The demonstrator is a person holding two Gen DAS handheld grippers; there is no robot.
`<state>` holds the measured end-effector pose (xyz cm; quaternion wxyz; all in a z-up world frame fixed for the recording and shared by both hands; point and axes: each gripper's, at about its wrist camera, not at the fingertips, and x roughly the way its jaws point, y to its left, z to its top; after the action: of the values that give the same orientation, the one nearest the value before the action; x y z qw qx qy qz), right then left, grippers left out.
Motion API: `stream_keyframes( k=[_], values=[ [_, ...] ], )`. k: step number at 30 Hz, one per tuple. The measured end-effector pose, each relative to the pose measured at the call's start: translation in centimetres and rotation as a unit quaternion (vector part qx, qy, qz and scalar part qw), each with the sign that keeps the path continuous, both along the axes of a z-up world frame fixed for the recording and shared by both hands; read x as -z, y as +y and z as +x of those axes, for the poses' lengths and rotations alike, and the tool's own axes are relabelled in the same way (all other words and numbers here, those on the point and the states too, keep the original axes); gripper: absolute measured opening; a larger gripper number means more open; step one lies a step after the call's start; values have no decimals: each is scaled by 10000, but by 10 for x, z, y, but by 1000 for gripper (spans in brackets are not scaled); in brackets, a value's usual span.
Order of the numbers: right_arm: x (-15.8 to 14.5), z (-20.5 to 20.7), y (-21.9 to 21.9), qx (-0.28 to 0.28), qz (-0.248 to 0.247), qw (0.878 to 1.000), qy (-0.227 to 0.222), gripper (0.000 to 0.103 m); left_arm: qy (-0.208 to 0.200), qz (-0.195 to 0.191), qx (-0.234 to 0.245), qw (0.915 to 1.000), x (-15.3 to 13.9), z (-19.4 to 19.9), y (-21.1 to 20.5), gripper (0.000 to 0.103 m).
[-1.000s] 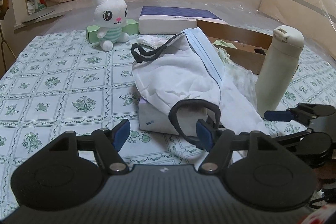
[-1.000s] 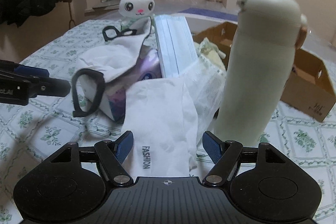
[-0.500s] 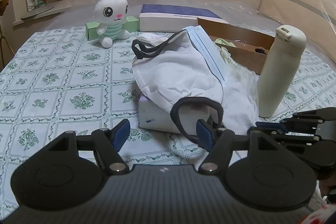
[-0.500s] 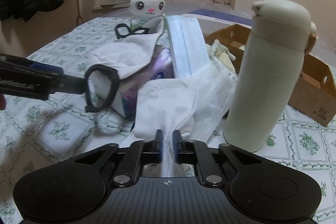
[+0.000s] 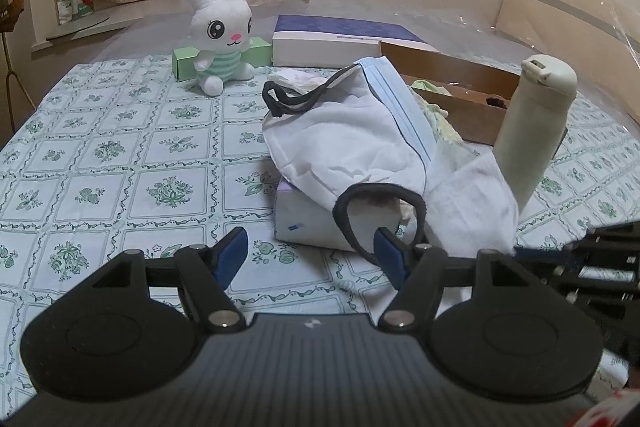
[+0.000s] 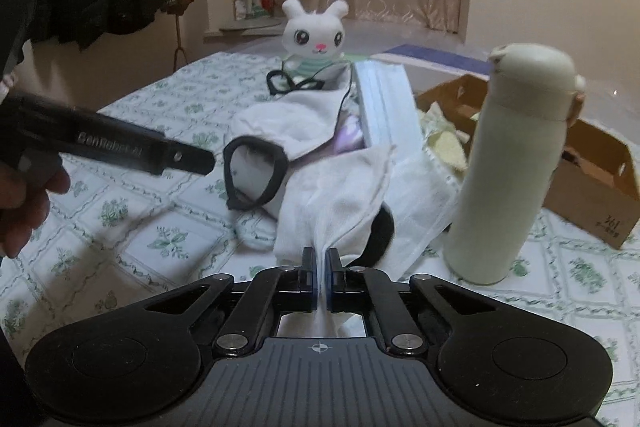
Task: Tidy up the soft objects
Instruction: 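Lift the sock with the right gripper while the left gripper grasps the black foam pad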
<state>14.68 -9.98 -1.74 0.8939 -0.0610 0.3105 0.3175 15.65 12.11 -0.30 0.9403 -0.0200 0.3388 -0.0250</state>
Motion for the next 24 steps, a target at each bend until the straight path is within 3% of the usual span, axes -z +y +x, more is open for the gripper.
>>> stream_keyframes(
  k=[7, 11, 17, 18, 19, 20, 21, 22, 24],
  values=[
    [-13, -1, -15, 306, -357, 9987, -207, 3, -27, -55, 288, 9996, 0, -13, -10, 66],
    [-10, -5, -26, 468, -813, 9949, -382, 4, -29, -60, 469, 9989, 3, -20, -20, 66],
    [10, -7, -27, 105, -813, 9966, -56, 6, 44, -66, 613, 9981, 9, -24, -31, 66],
    [14, -8, -26, 59, -802, 9968, 11, 13, 59, -61, 625, 9980, 10, -24, -33, 66],
    [17, -8, -26, 16, -783, 9969, 91, 32, 73, -58, 647, 9979, 11, -25, -34, 66],
    [21, -8, -25, -17, -743, 9971, 169, 44, 81, -55, 658, 9978, 11, -25, -35, 66],
    [24, -7, -26, -23, -711, 9972, 226, 69, 95, -51, 667, 9977, 12, -25, -36, 66],
    [25, -7, -26, -16, -670, 9974, 263, 76, 101, -49, 680, 9976, 13, -25, -37, 66],
    [28, -7, -30, 32, -564, 9980, 273, 76, 106, -54, 715, 9974, 14, -24, -40, 66]
  ],
)
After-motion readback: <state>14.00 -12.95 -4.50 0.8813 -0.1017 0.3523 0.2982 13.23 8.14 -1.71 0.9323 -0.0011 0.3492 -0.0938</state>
